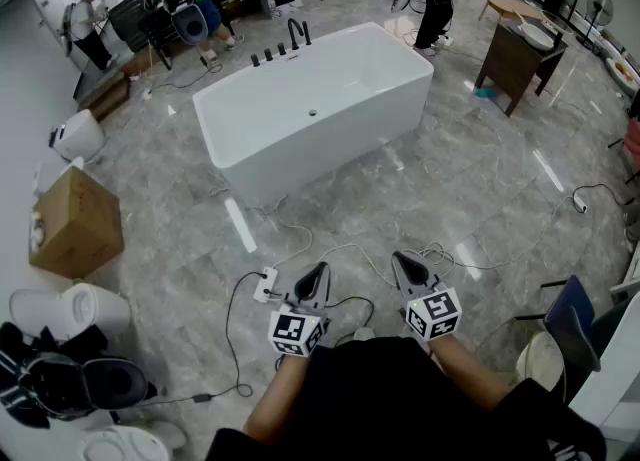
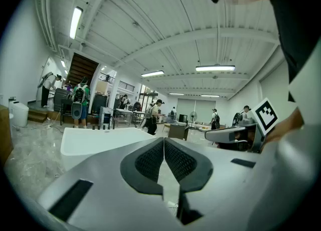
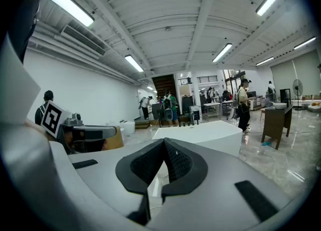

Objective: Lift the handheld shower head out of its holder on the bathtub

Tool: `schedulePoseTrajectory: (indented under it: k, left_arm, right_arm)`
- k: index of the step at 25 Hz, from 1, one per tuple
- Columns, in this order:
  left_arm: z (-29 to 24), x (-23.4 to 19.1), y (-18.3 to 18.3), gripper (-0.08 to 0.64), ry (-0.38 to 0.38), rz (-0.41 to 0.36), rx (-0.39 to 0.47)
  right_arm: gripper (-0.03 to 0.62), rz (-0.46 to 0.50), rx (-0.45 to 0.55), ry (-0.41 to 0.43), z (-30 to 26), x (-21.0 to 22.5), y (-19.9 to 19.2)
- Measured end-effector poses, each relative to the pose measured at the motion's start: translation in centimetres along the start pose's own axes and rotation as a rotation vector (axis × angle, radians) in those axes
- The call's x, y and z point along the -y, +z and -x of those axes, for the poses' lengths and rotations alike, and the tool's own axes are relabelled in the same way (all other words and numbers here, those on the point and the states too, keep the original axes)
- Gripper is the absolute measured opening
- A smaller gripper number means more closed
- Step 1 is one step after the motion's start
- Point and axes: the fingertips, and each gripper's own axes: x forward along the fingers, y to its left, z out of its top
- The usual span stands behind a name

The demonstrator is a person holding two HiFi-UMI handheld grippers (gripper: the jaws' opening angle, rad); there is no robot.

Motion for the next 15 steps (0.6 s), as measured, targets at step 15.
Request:
schedulePoseTrajectory:
  k: [15]
  left_arm:
    - [-1.9, 1.9, 0.6, 0.006, -0.023, 0.002, 0.03]
  right_arm:
    - [0.0, -0.011, 0.067, -0.027, 1.2, 2.2, 0.9]
